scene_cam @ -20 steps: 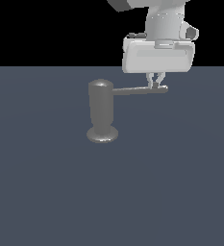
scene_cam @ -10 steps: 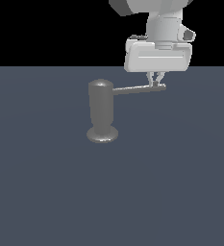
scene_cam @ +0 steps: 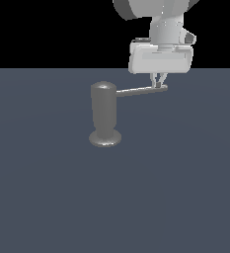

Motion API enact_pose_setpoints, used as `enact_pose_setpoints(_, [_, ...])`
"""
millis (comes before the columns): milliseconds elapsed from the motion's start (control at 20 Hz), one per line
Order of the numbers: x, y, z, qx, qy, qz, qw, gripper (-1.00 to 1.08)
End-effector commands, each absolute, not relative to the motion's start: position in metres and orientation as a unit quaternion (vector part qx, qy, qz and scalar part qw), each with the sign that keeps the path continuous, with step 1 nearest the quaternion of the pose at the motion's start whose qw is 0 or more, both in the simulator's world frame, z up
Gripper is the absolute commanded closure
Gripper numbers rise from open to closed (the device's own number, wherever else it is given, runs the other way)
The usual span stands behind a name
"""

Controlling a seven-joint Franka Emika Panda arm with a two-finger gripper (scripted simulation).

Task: Turn on the faucet by rotating a designated handle.

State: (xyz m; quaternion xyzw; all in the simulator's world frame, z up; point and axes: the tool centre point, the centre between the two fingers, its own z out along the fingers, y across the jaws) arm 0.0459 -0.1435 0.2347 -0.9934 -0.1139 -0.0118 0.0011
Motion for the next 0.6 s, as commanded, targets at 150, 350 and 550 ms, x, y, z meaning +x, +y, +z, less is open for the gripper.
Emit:
enact_pose_setpoints(150, [0.053,-0.169,0.222,-0.995,-0.099,-0.001,0.000,1.08])
enact_pose_setpoints(350, [0.062,-0.175,0.221,-0.995,-0.098,0.000,0.000,1.08])
enact_pose_setpoints(550, [0.072,-0.153,0.233,-0.994,-0.111,-0.010,0.002,1.08])
